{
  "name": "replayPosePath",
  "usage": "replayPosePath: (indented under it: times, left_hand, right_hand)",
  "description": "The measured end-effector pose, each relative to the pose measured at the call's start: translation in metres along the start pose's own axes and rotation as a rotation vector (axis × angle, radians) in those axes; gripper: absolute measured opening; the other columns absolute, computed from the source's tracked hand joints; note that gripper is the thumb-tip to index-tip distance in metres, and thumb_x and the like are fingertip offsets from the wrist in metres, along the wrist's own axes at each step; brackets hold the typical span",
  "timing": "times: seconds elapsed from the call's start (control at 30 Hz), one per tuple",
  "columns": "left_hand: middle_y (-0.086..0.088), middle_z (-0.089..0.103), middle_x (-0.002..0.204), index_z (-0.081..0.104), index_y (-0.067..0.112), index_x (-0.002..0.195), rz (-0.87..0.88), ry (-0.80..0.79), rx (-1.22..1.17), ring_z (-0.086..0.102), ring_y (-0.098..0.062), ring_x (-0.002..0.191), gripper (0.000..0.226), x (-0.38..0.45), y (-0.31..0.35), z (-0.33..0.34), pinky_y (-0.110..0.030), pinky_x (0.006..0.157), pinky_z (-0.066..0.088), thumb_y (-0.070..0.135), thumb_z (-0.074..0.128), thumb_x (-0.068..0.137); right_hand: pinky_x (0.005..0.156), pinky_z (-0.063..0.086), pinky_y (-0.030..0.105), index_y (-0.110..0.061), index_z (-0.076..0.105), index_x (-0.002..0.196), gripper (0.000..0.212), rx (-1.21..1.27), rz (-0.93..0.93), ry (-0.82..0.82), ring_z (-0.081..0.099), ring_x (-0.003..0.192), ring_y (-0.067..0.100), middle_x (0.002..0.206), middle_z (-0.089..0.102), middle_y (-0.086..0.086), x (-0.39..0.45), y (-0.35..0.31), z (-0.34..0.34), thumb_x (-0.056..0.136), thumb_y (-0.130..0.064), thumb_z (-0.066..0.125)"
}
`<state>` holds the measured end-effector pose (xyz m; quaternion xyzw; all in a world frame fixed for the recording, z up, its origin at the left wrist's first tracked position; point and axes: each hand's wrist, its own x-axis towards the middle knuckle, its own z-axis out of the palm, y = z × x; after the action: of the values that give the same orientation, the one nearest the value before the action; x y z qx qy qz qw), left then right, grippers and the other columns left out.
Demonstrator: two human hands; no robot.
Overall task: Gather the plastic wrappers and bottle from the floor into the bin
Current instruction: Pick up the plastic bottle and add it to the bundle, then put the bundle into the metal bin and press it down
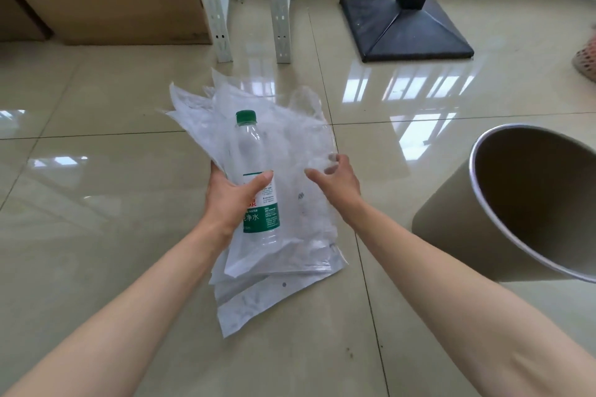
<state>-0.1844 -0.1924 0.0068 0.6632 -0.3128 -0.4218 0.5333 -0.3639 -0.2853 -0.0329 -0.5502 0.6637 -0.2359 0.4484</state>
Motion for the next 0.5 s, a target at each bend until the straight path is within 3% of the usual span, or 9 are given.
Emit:
replayPosePath:
  times: [0.13,0.23,0.37,0.5]
  left_hand:
    - [-0.002,0.073,0.113,0.054,0.017,0.127,0.097,-0.066,-0.06,0.072,-0.017,0.101,0.06,-0.024,0.051,0.019,-0.039,0.092,0.057,0.016,0.08,0.074]
    - [-0.001,0.074,0.111,0.056,0.018,0.126,0.163,-0.117,-0.073,0.073,-0.015,0.098,0.057,-0.045,0.097,0.03,-0.032,0.085,0.059,0.019,0.08,0.075]
    - [0.0,0.076,0.107,0.058,0.016,0.125,0.242,-0.197,-0.095,0.074,-0.015,0.095,0.053,-0.077,0.153,0.049,-0.024,0.076,0.059,0.018,0.079,0.076]
    - [-0.002,0.077,0.1,0.059,0.008,0.124,0.322,-0.282,-0.126,0.075,-0.015,0.089,0.046,-0.109,0.204,0.079,-0.019,0.07,0.057,0.011,0.075,0.081]
  right_hand:
    - [0.08,0.049,0.028,-0.024,0.043,0.136,0.071,0.215,-0.076,-0.036,0.061,0.099,0.013,0.115,0.059,-0.002,-0.017,-0.036,-0.029,0.076,-0.048,0.073]
    - [0.066,0.043,0.016,-0.021,0.043,0.137,0.066,0.307,-0.134,-0.04,0.059,0.087,-0.002,0.112,0.059,-0.003,-0.034,-0.057,-0.066,0.082,-0.045,0.07]
    - [0.075,0.048,0.02,-0.018,0.041,0.142,0.066,0.387,-0.175,-0.052,0.06,0.097,0.005,0.116,0.06,-0.003,-0.061,-0.086,-0.118,0.087,-0.043,0.068]
    - [0.071,0.047,0.018,-0.021,0.037,0.144,0.072,0.446,-0.243,-0.041,0.058,0.099,0.004,0.114,0.057,-0.006,-0.093,-0.111,-0.186,0.086,-0.047,0.068]
